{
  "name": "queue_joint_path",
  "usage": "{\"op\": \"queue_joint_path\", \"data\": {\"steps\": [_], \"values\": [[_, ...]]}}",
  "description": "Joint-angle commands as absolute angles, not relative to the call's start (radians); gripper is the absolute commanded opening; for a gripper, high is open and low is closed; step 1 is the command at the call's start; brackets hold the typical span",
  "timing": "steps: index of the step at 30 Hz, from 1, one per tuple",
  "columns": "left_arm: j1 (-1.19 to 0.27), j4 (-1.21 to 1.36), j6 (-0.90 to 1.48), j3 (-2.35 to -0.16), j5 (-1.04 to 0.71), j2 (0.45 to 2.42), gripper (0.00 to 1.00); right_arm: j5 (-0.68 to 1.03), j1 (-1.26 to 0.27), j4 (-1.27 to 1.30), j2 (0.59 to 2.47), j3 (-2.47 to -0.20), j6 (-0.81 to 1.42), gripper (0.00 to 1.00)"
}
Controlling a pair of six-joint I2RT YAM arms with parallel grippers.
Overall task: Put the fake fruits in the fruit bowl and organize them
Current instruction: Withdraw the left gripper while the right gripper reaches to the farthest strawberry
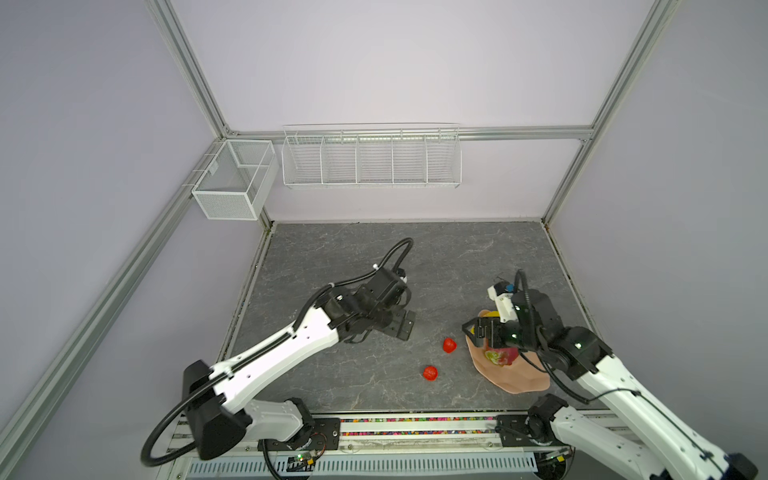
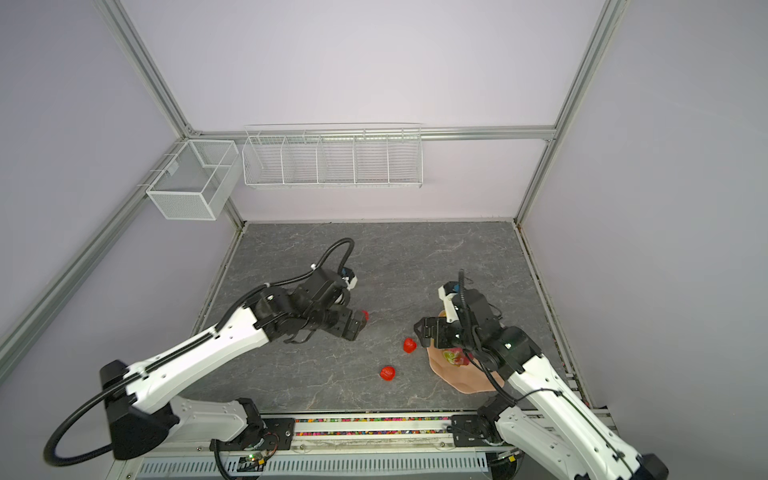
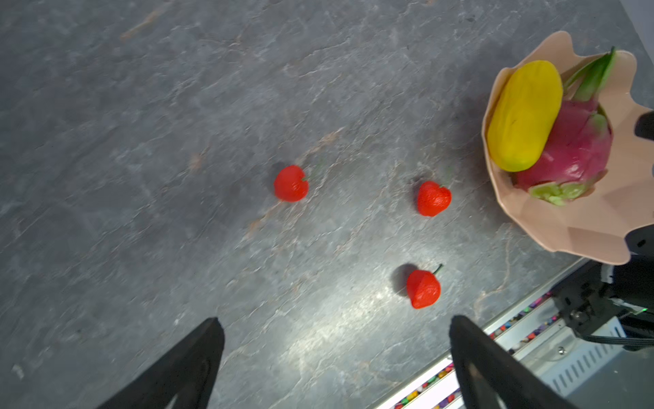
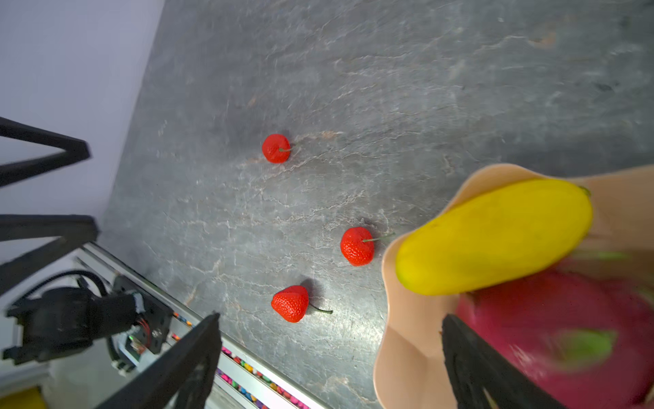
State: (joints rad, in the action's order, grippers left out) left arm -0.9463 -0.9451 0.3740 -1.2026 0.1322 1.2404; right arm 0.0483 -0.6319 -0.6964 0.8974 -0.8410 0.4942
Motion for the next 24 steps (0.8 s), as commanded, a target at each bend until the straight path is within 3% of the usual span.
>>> {"op": "queue_joint_path", "data": {"steps": [1,6,12,24], "values": [[-0.925,-1.025,0.475,-1.140,0.254,1.117,0.99,-0.061,-0.726,-0.560,1.089,-0.947,0.423,0.97],[-0.919,-1.101,0.535,-1.105,0.251,0.971,0.99,-0.021,-0.752,-0.360,1.349,-1.011,0.370,0.92],[-0.917,-1.129,0.546,-1.082,0.277,0.867,0.99,0.041,-0.766,-0.376,1.645,-1.202,0.164,0.86],[-0.918,-1.101,0.504,-1.083,0.244,0.890,0.99,0.152,-0.792,-0.478,1.938,-1.402,-0.112,0.81]]}}
